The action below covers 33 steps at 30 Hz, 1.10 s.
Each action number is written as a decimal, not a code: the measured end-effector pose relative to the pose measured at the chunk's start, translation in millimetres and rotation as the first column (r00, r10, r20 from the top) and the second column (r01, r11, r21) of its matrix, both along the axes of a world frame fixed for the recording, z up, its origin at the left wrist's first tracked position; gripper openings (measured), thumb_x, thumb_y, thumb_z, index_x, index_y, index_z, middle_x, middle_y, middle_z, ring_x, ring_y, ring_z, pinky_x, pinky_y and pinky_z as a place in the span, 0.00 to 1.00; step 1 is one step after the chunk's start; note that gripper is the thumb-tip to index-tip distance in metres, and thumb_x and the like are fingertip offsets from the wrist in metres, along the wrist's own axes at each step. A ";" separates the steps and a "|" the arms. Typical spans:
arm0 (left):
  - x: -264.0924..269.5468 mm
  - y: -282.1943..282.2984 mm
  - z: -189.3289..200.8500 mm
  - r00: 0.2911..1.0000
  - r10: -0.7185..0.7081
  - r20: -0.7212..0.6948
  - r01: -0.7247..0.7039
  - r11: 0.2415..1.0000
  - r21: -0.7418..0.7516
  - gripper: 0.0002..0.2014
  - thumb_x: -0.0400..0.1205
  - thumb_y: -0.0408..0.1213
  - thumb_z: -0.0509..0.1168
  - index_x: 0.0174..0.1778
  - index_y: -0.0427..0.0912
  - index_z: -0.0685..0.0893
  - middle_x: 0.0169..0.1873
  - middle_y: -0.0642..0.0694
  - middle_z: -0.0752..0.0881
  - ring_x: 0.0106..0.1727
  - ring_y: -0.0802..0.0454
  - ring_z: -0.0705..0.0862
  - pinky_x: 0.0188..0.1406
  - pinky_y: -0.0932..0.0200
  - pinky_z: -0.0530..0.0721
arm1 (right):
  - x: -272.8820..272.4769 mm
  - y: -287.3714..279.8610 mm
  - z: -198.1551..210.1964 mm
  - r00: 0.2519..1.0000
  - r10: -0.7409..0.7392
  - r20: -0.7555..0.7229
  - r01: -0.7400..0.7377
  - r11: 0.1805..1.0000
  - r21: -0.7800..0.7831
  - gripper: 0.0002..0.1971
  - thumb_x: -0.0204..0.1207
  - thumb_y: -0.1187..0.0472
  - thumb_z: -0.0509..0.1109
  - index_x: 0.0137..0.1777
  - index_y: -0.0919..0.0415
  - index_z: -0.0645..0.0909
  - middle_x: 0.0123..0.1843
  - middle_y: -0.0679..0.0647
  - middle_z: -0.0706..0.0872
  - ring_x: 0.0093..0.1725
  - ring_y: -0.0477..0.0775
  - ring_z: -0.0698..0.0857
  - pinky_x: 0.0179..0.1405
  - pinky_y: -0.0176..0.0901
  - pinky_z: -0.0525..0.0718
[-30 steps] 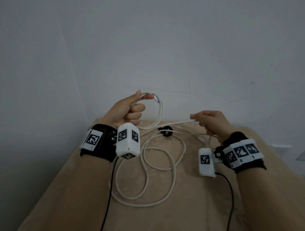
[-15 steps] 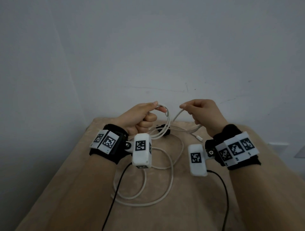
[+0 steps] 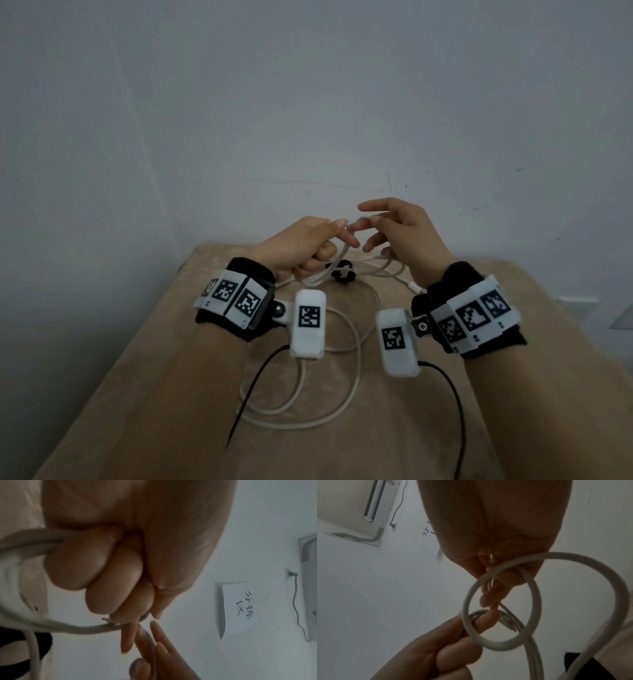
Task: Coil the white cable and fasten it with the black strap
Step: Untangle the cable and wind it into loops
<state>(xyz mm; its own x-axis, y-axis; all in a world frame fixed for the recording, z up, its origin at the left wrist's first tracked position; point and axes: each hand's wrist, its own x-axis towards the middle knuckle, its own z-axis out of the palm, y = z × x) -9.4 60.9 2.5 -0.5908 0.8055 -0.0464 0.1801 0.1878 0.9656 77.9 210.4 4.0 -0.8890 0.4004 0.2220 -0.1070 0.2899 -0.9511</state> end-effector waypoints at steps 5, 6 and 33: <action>-0.9 -1.1 0.4 1.000 0.017 0.014 -0.017 1.000 0.017 0.20 0.88 0.47 0.51 0.58 0.37 0.82 0.17 0.55 0.59 0.14 0.61 0.54 0.14 0.73 0.53 | 0.8 -9.1 -0.1 1.000 -0.009 -0.001 0.010 0.986 0.164 0.15 0.83 0.68 0.54 0.62 0.53 0.75 0.50 0.51 0.87 0.28 0.49 0.87 0.23 0.40 0.82; -0.7 -1.1 0.1 1.000 0.019 0.011 -0.019 1.000 0.014 0.20 0.88 0.47 0.50 0.59 0.37 0.82 0.18 0.55 0.59 0.14 0.61 0.54 0.14 0.73 0.53 | 1.5 -10.3 -0.2 1.000 -0.023 -0.006 0.024 0.980 0.196 0.14 0.83 0.67 0.55 0.62 0.53 0.74 0.51 0.51 0.87 0.29 0.50 0.88 0.23 0.41 0.83; -7.0 9.8 -10.5 0.876 0.349 0.333 -0.454 0.832 0.321 0.09 0.84 0.45 0.60 0.52 0.44 0.80 0.37 0.47 0.80 0.12 0.61 0.62 0.12 0.71 0.57 | -10.8 -46.3 -22.5 0.999 0.009 -0.045 0.018 0.828 0.560 0.24 0.72 0.61 0.73 0.70 0.52 0.79 0.59 0.54 0.81 0.52 0.46 0.81 0.49 0.25 0.75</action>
<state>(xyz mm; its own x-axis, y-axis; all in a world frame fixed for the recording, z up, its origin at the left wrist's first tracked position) -16.4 70.7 -8.0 -0.8751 0.4835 0.0203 -0.0867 -0.1980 0.9764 67.1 164.2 -18.6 -0.8716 0.1994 0.4479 -0.1420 0.7718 -0.6198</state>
